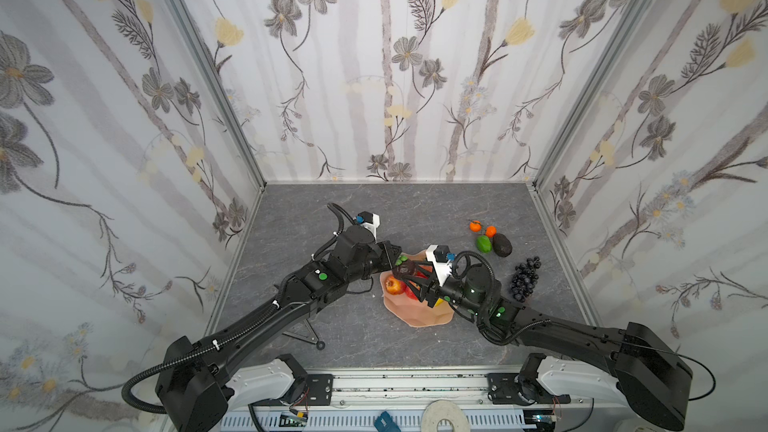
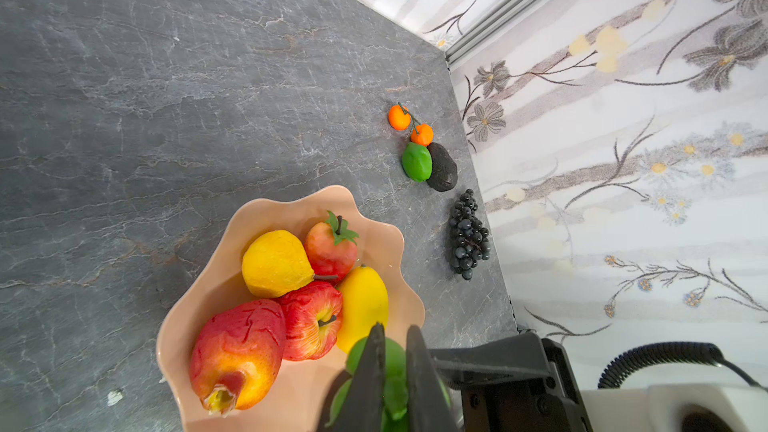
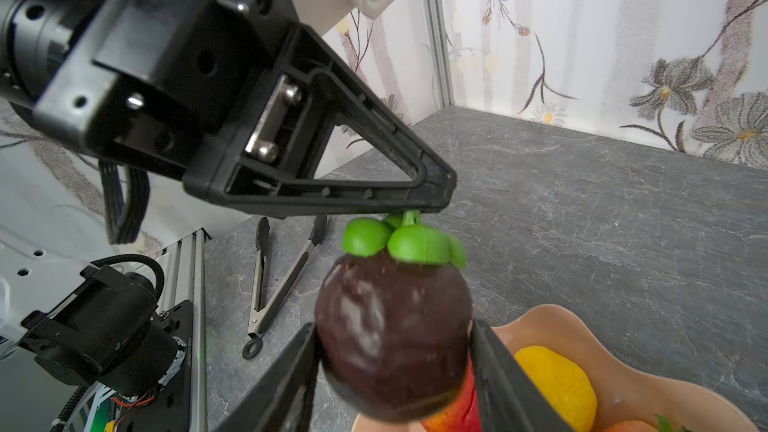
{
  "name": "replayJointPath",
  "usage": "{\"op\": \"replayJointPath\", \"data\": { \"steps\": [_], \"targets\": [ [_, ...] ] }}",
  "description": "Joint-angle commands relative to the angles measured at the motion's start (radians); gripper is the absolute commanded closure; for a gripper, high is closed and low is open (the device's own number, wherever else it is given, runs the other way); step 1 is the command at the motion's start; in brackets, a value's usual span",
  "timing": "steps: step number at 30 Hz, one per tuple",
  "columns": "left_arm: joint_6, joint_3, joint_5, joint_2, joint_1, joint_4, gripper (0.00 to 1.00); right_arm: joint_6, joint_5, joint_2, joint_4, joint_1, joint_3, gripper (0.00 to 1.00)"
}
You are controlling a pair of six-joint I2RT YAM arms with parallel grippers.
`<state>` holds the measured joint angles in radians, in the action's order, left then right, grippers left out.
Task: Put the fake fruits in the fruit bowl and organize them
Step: 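Open and withdraw the right gripper while the left gripper holds the mangosteen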
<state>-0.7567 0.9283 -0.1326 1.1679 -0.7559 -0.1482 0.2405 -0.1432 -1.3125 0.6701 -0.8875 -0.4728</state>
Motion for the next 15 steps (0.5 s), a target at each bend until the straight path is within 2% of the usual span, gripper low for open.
{"op": "replayJointPath", "data": {
  "steps": [1,4,7,12,15],
  "targets": [
    [0.041,0.017,0.024,-0.008,0.000,-0.029,0.93,-0.031,0.079,0.042,-0.072,0.000,-0.020,0.29],
    [0.090,0.036,0.066,-0.024,0.000,-0.086,0.94,-0.054,0.129,0.121,-0.172,0.001,-0.009,0.17],
    [0.135,0.036,0.104,-0.034,-0.002,-0.113,0.97,-0.055,0.169,0.217,-0.270,0.003,0.011,0.12],
    [0.186,0.015,0.102,-0.026,-0.026,-0.070,1.00,0.001,0.285,0.363,-0.443,0.010,0.043,0.11],
    [0.250,0.003,0.145,-0.012,-0.092,-0.028,1.00,0.055,0.367,0.439,-0.553,0.022,0.055,0.11]
  ]
}}
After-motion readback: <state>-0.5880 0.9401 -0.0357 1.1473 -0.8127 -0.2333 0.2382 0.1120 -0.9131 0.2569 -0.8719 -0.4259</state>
